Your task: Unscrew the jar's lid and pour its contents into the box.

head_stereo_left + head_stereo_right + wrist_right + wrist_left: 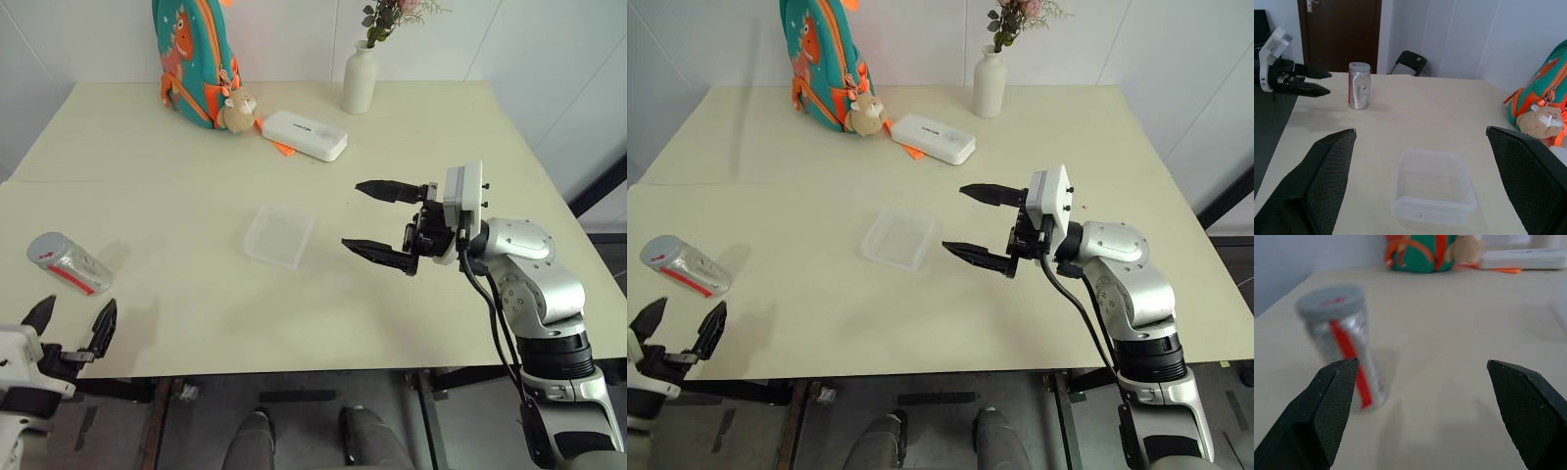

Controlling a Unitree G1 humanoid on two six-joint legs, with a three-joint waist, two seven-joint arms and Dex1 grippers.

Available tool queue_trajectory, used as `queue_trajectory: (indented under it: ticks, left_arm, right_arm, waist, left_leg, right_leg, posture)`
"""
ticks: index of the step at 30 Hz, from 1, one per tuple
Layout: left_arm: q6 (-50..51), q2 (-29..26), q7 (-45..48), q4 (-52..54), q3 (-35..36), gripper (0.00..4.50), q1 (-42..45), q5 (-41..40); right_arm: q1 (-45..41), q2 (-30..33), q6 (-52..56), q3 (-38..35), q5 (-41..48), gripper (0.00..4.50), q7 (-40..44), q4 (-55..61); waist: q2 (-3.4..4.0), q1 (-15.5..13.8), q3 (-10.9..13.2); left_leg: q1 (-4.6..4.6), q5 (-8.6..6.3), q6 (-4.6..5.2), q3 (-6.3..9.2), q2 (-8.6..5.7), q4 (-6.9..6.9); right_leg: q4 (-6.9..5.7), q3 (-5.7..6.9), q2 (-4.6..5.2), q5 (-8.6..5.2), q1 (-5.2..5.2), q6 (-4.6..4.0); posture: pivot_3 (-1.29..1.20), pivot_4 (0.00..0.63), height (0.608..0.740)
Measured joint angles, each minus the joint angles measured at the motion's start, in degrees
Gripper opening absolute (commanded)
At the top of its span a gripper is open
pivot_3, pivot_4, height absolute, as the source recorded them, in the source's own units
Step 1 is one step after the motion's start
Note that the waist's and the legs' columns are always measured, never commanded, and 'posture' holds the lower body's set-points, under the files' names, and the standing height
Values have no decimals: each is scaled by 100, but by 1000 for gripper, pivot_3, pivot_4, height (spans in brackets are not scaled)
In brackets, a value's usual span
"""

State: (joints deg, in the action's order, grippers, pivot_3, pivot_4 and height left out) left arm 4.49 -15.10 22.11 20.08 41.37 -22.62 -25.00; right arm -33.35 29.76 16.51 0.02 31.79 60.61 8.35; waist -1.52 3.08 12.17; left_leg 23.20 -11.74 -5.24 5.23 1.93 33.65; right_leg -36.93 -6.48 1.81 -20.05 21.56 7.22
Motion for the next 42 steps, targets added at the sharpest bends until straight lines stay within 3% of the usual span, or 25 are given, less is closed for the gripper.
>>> queue_trajectory:
  ticks: [5, 13, 20, 32, 42]
  left_arm:
    - [-223, 194, -468, -203, 0, 4464, 134, 148]
    - [-594, -751, -379, -1338, -148, 4464, 1355, 321]
    - [-894, -808, -499, -2063, -150, 4464, 1762, 322]
    - [-1328, -1634, -240, -3648, -259, 4464, 2694, 368]
    - [-1501, -1705, -72, -4052, -481, 4464, 2874, 455]
  right_arm:
    - [-90, -80, 0, 76, -15, 4500, 9, -49]
    - [-174, -141, 0, 139, -22, 4500, -45, 30]
    - [-136, -140, 2, 131, -23, 4500, -276, 195]
    - [148, -95, 9, 67, -25, 4500, -554, 511]
    - [316, -89, 26, -28, -25, 4500, -759, 699]
  waist:
    - [1, -8, 0]
    - [1, 11, 0]
    - [1, 5, 0]
    - [1, 11, 0]
    - [1, 8, 0]
  left_leg:
    - [0, 0, 0, 1, 0, 5]
    - [1, -2, 1, -9, 0, 9]
    - [2, -24, 4, -6, 6, 2]
    - [1, -25, 4, -7, 5, 6]
    - [0, -25, 4, -6, 5, 5]
  right_leg:
    - [-2, 0, -1, -1, 0, -3]
    - [1, -8, -2, 3, 0, -9]
    - [-11, -1, -3, 0, 9, 4]
    - [-14, 1, -2, 1, 6, 5]
    - [-18, 0, -2, 1, 6, 6]
  posture:
    - [0, 150, 740]
    - [0, 150, 740]
    - [0, 150, 740]
    - [0, 150, 740]
    - [0, 150, 740]
